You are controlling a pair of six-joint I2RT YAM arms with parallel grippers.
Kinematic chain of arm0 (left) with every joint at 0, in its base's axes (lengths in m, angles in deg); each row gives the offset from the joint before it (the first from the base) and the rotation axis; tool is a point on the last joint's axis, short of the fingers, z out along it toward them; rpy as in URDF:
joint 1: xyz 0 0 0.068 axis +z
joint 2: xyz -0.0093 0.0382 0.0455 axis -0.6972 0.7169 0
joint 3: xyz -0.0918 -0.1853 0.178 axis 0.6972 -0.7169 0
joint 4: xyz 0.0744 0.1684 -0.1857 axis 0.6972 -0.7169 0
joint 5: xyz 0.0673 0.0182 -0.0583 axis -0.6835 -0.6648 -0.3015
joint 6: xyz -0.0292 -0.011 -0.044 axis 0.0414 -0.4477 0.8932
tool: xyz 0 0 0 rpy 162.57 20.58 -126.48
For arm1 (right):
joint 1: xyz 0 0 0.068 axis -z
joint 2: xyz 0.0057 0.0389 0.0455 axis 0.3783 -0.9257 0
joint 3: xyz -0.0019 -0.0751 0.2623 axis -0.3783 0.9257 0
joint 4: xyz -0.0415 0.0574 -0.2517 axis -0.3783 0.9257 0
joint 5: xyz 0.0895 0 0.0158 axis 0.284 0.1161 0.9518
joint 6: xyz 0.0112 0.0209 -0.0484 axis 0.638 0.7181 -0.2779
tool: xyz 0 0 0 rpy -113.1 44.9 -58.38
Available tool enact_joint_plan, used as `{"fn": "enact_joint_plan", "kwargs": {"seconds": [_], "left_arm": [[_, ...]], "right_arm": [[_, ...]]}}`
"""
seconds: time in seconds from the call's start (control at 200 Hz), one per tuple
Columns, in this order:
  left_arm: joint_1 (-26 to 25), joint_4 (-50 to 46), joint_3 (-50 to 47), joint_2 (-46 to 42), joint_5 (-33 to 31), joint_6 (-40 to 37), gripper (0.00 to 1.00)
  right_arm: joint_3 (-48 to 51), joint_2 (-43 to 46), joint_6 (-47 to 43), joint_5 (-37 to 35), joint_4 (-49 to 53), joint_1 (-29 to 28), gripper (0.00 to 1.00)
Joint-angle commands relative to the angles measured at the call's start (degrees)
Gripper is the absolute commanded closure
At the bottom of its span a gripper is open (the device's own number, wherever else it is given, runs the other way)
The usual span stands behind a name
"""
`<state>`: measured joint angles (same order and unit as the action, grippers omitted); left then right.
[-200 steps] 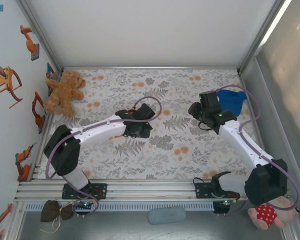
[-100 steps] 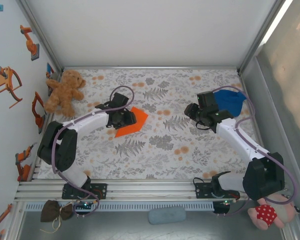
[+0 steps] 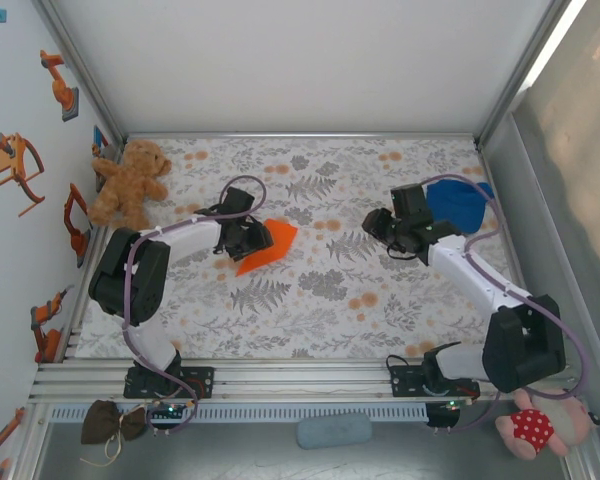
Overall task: Fold a paper plane with a square sheet of paper (pick it up from the middle)
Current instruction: Fold the wing for the fifth time at the center of the table.
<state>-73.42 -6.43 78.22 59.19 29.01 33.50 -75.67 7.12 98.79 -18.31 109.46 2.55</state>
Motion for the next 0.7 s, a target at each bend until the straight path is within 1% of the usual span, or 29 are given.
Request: {"fn": "enact_joint_plan", "kwargs": {"seconds": [0.0, 0.105, 0.25, 0.351, 0.561, 0.691], "left_arm": [[0.2, 2.6, -2.4, 0.3, 3.5, 2.8, 0.43], [-0.3, 4.0, -4.2, 0.0, 4.5, 4.3, 0.52], [-1.9, 4.5, -5.5, -0.4, 5.0, 5.5, 0.66], [-2.9, 4.8, -6.4, -0.4, 4.8, 6.4, 0.72], [-4.0, 5.8, -7.6, -0.2, 5.1, 8.0, 0.79], [-4.0, 5.8, -7.7, 0.0, 5.0, 8.5, 0.81]], "right_arm": [[2.5, -2.7, 3.9, 6.6, -5.9, -0.2, 0.55], [3.9, -5.2, 6.8, 11.1, -10.6, -2.1, 0.56], [3.7, -8.9, 10.3, 13.1, -14.8, -7.4, 0.57], [3.1, -12.3, 12.5, 14.2, -18.2, -10.8, 0.61], [2.2, -18.7, 16.6, 15.9, -24.9, -15.4, 0.65], [1.6, -21.6, 18.1, 16.1, -26.6, -17.1, 0.66]]}}
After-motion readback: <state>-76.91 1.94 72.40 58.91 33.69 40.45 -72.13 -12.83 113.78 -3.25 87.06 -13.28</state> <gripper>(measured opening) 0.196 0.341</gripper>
